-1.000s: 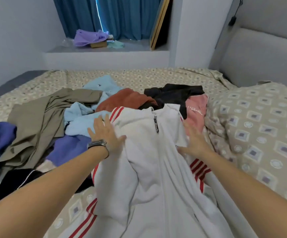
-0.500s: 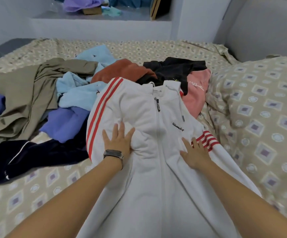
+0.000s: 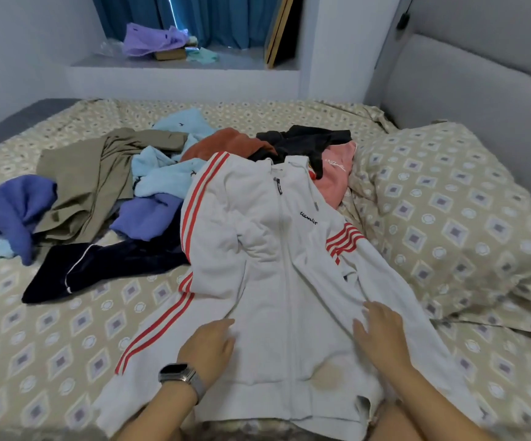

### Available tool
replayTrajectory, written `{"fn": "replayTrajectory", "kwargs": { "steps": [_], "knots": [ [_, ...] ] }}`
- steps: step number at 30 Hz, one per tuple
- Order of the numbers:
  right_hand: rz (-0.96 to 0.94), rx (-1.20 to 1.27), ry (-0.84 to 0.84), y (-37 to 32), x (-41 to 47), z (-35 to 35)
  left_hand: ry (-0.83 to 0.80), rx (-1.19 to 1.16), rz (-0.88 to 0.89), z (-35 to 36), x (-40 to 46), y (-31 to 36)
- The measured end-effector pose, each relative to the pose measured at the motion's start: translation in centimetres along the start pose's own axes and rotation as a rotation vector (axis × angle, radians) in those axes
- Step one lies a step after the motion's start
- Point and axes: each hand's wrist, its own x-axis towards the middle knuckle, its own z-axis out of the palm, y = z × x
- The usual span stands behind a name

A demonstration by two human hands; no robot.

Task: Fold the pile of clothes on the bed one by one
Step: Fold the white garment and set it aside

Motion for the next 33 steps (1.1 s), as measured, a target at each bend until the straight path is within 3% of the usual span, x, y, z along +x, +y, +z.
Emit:
{"fn": "replayTrajectory", "kwargs": {
  "steps": [6,11,15,17,22,26,29,31,33],
  "knots": [
    [0.230,-0.073,0.162,3.8,-3.2,-1.0,-0.036,0.039,0.079,4.1,-3.5,-1.4],
    [0.394,-0.179,0.119,6.8,-3.2,-1.0,0.019,0.037,0.071,6.4,-3.8,-2.7],
    [0.515,-0.121,0.060,7.8,-2.6,-1.3,0.046,0.061,0.059,6.1,-2.2,-2.0],
    [0.465,-0.069,0.083,7.2,-2.7,-1.9,0.064,0.099,0.044,6.1,-2.2,-1.4],
    [0.167,0.252,0.328,2.5,-3.9,-3.3,0.156,0.043,0.150,6.4,-2.3,0.6],
    [-0.024,0.434,0.358,-2.8,-4.9,-2.9,0.172,-0.088,0.221,6.9,-2.3,2.9],
    [-0.222,0.349,0.199,-6.6,-6.3,-0.5,0.115,-0.515,0.150,6.8,-2.7,5.2],
    [-0.302,0.349,-0.014,-8.7,-7.4,1.4,-0.104,-0.883,-0.018,6.6,-2.7,6.5],
    [-0.305,0.429,-0.274,-10.2,-8.4,2.3,-0.251,-0.982,-0.149,6.9,-2.3,6.9]
  ]
}}
